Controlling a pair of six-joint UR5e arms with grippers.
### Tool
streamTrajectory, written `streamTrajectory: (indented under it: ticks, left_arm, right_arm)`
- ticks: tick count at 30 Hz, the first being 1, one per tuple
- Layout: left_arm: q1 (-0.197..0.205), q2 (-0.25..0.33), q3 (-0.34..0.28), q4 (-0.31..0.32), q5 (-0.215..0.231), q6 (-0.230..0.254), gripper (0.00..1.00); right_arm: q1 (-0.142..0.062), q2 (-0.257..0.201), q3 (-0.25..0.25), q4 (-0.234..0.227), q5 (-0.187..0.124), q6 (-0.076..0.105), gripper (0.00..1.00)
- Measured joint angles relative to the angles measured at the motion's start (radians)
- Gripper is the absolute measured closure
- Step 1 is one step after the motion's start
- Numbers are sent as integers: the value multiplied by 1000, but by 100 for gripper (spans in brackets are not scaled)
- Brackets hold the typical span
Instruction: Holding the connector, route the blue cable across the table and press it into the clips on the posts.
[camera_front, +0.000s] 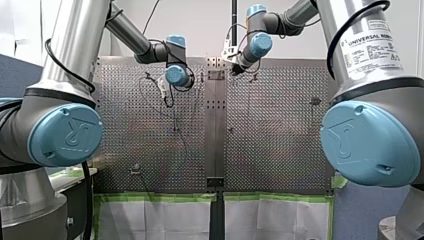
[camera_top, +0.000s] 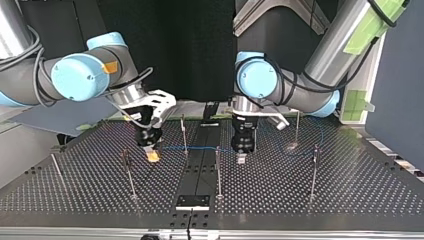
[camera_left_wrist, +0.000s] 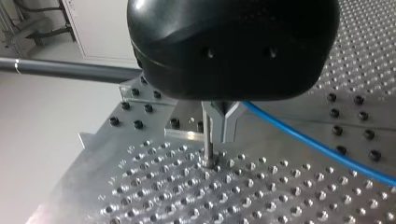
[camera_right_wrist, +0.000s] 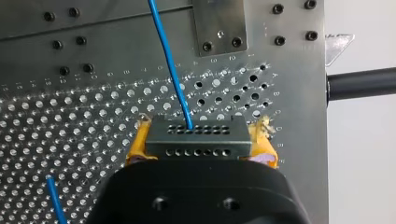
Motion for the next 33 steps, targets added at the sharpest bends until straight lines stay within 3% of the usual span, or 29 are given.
streamTrajectory:
  ticks: [11, 20, 33]
  left_arm:
    - [23, -86, 96, -26, 11, -1, 100]
    - [50, -95, 135, -55, 12, 0, 100]
    - [52, -94, 136, -98, -7, 1, 100]
  right_arm:
    - [-47, 17, -5, -14, -33, 2, 100]
    - [-75, 40, -22, -14, -62, 3, 100]
    - [-87, 52, -36, -13, -69, -2, 100]
